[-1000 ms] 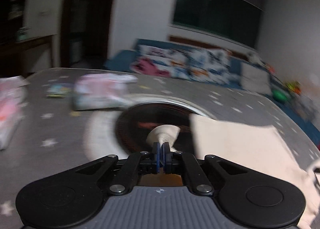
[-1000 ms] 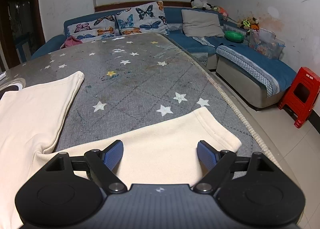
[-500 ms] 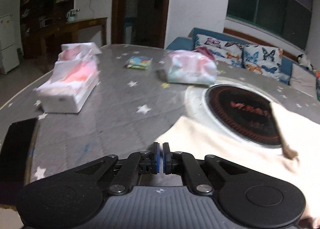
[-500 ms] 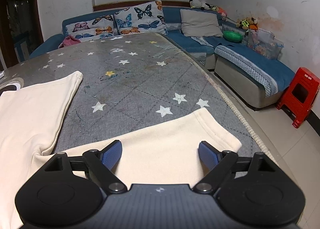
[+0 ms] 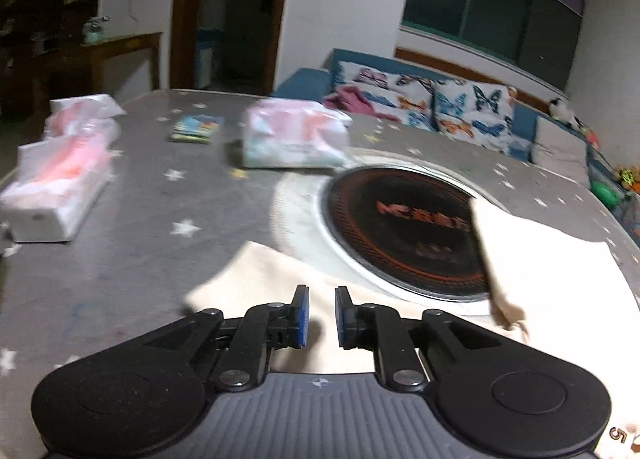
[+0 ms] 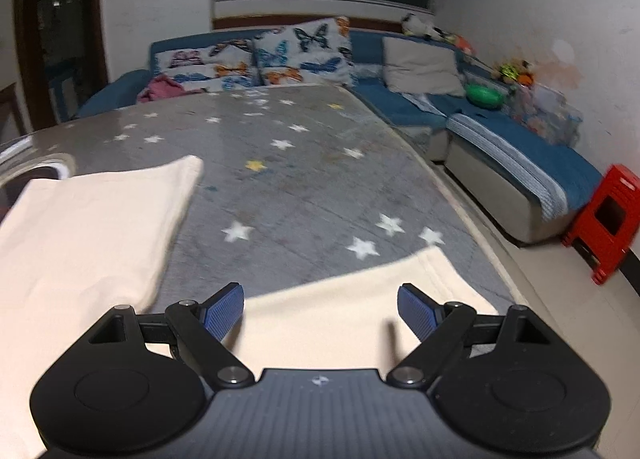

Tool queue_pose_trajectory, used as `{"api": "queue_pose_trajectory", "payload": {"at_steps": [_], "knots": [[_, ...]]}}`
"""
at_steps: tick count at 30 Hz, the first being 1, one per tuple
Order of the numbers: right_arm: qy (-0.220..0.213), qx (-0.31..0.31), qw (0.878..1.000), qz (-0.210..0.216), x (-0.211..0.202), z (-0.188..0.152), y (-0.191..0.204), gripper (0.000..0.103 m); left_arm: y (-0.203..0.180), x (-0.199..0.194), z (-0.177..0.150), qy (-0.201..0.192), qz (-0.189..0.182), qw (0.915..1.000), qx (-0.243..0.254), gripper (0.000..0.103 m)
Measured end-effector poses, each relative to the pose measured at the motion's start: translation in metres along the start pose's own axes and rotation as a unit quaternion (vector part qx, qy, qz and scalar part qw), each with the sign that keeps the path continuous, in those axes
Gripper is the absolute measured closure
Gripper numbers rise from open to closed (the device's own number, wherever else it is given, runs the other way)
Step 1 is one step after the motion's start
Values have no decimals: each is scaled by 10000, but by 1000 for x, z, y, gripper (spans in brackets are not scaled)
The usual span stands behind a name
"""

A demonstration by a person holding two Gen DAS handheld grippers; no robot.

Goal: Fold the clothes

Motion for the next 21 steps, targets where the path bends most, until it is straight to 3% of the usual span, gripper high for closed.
{"api": "queue_pose_trajectory", "payload": {"at_steps": [9,21], "knots": [[-276,-660,9949,714,-21,8,48,12,2,8,-15,102,97,9999,2,88],[6,-881,9944,591,4,-6,58,8,15,-14,-26,114,854,9963,59,89]]}}
Point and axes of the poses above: each gripper's, at about its wrist camera, not at the fingertips, and x roughly the way its jaws point, y to its left, z to its top, the point moved 2 cm from there along x, roughly the way its jaws point, and after that the axes turned 11 degrees about -z, right-handed, at the moved point
